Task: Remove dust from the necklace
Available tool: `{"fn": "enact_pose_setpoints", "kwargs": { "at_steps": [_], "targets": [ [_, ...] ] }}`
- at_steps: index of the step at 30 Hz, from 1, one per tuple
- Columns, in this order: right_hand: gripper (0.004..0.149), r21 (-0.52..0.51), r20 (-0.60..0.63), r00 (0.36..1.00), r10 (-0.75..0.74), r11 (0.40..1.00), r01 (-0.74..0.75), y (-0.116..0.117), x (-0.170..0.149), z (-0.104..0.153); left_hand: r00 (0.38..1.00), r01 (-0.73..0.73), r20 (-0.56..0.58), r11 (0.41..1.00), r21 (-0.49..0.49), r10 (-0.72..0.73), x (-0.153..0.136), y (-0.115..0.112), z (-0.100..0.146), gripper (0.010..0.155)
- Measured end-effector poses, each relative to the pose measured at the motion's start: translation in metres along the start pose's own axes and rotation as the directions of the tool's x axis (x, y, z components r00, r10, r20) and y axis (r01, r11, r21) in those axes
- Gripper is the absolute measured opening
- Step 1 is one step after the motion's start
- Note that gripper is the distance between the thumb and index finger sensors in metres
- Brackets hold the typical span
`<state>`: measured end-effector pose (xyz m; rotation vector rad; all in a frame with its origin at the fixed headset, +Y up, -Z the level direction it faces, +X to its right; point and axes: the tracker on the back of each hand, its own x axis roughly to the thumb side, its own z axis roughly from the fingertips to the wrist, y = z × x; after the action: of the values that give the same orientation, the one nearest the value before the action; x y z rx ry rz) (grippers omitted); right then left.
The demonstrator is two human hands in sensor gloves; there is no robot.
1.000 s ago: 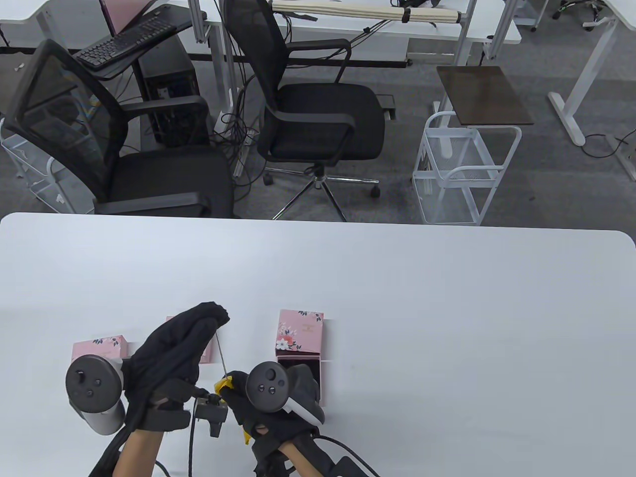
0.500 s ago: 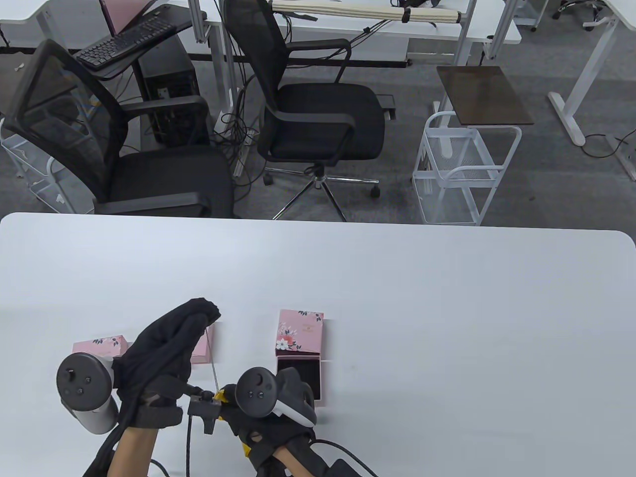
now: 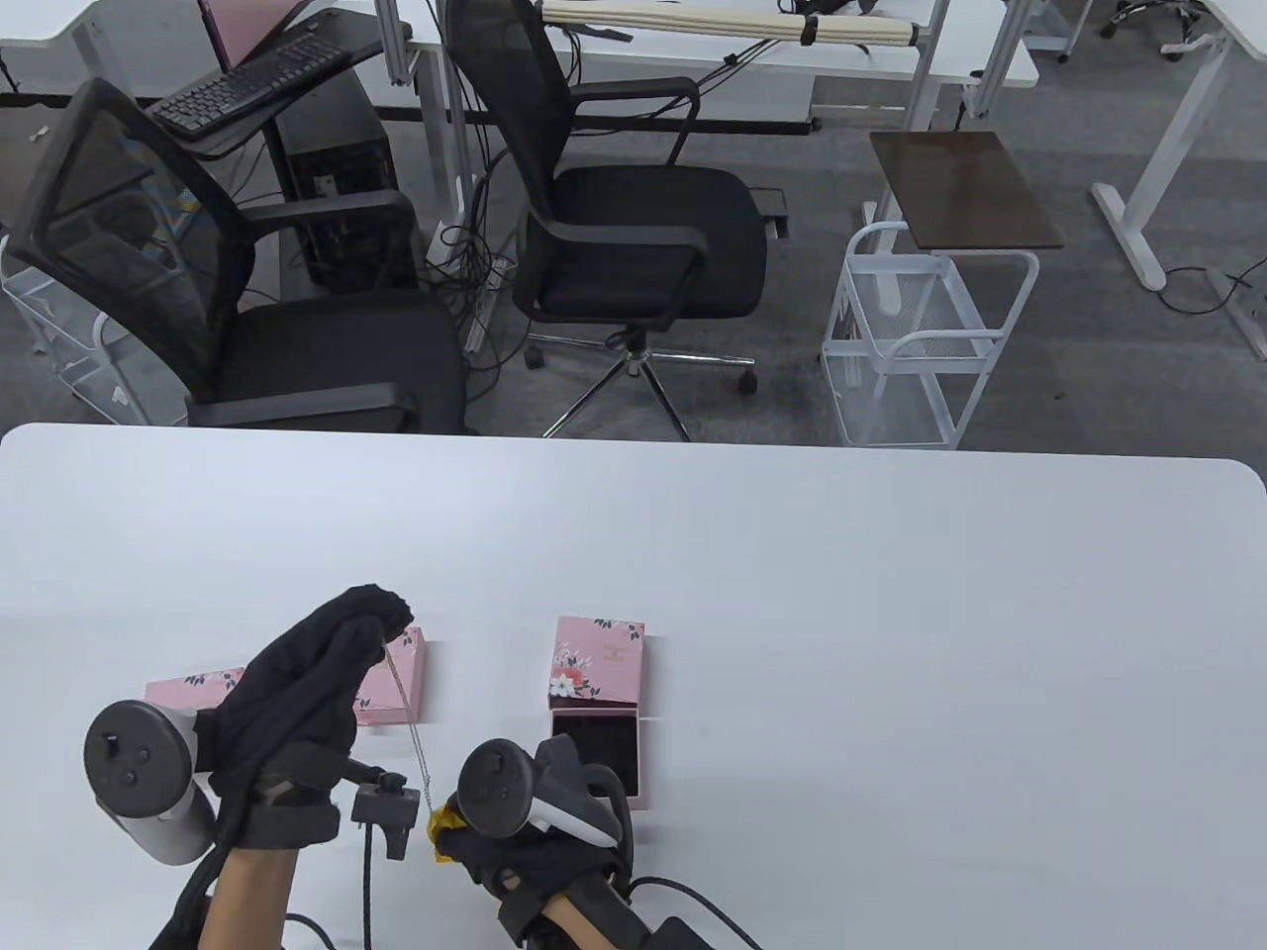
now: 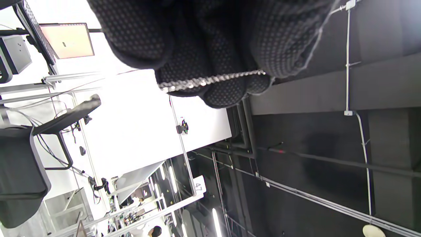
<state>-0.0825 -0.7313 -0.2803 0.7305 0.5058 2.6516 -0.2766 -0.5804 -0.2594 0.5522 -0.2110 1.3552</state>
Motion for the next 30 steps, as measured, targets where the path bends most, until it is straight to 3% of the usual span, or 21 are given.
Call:
{"fn": "enact_pose_setpoints", "kwargs": {
  "at_steps": [8,16,20,24,30],
  "targets": [
    [0.045,0.044,-0.005,1.0,0.022,0.999,-0.022,0.001,0.001,0.0,1.0,-0.017,-0.003,1.0,0.026,0.017,0.0,0.009,-0.001,0.037],
    [0.044,-0.124,-0.046,0.997,-0.068,0.99,0.062,-0.048,-0.019,0.017,1.0,-0.015,-0.027,1.0,-0.005,0.015,-0.005,0.002,-0.002,0.037],
    [0.045,-0.271,-0.116,0.986,-0.116,0.959,0.081,-0.075,-0.05,0.037,1.0,-0.007,-0.028,0.999,-0.033,0.006,-0.006,-0.006,-0.001,0.037],
    [0.046,-0.322,-0.243,0.966,-0.085,0.947,0.003,-0.087,-0.092,0.06,1.0,0.001,-0.022,0.998,-0.061,-0.002,-0.005,-0.014,0.001,0.037],
    [0.046,-0.412,-0.453,0.883,-0.125,0.907,-0.083,-0.08,-0.166,0.089,1.0,0.015,-0.011,0.994,-0.113,-0.016,-0.003,-0.028,0.004,0.037]
  ]
}}
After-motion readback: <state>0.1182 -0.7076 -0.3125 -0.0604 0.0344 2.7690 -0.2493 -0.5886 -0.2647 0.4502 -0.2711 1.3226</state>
